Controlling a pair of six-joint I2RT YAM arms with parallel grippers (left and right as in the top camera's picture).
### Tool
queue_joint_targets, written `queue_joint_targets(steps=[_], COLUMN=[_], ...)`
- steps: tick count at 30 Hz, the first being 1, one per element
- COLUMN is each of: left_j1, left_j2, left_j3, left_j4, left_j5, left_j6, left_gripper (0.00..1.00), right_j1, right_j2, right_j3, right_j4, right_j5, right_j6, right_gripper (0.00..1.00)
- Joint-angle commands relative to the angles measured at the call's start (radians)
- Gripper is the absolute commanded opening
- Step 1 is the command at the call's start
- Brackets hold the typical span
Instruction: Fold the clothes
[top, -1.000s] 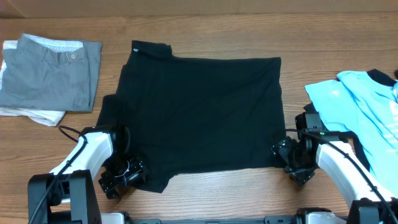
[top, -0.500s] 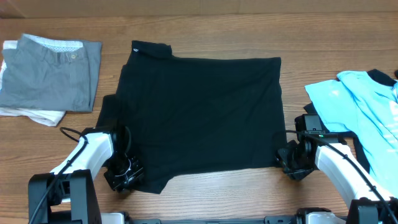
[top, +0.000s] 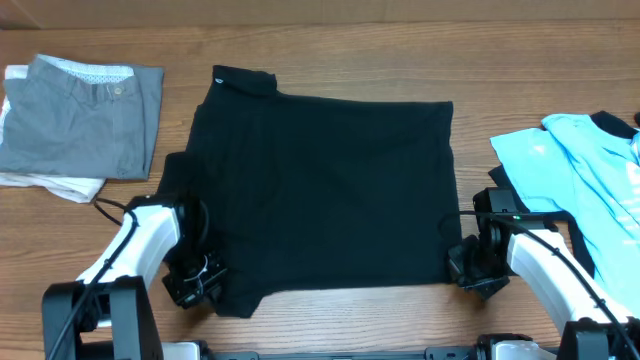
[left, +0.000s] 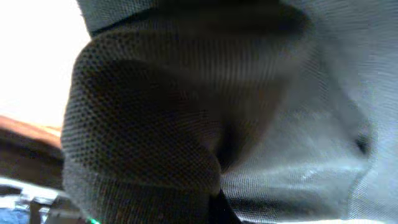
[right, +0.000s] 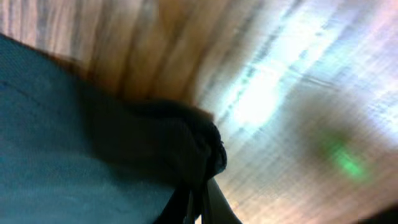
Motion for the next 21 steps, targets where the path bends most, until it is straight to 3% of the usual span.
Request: queue_joint_targets(steps=[1,9,21], left_j1=[-0.043,-0.094,-0.094], left_j2=[-0.093,-0.249,-0.258], left_j3=[0.068,0.083,0.203], left_j4=[-0.047,-0.079,0.052], left_j5=[-0.021,-0.021,-0.133], left_j6=[-0.066,-0.114,-0.091], left_gripper=[0.04,0.04,0.04], right_j1=[-0.003,-0.003,-0.003], right_j2=[-0.056,-0.195,-0.209], right_j3=[0.054,0.065,0.089], right_j4=[-0.024,-0.022,0.167], right_j5=[0.054,0.053,0.016], right_j6=[0.027,0.027,0.022], right_gripper=[0.04,0.04,0.09])
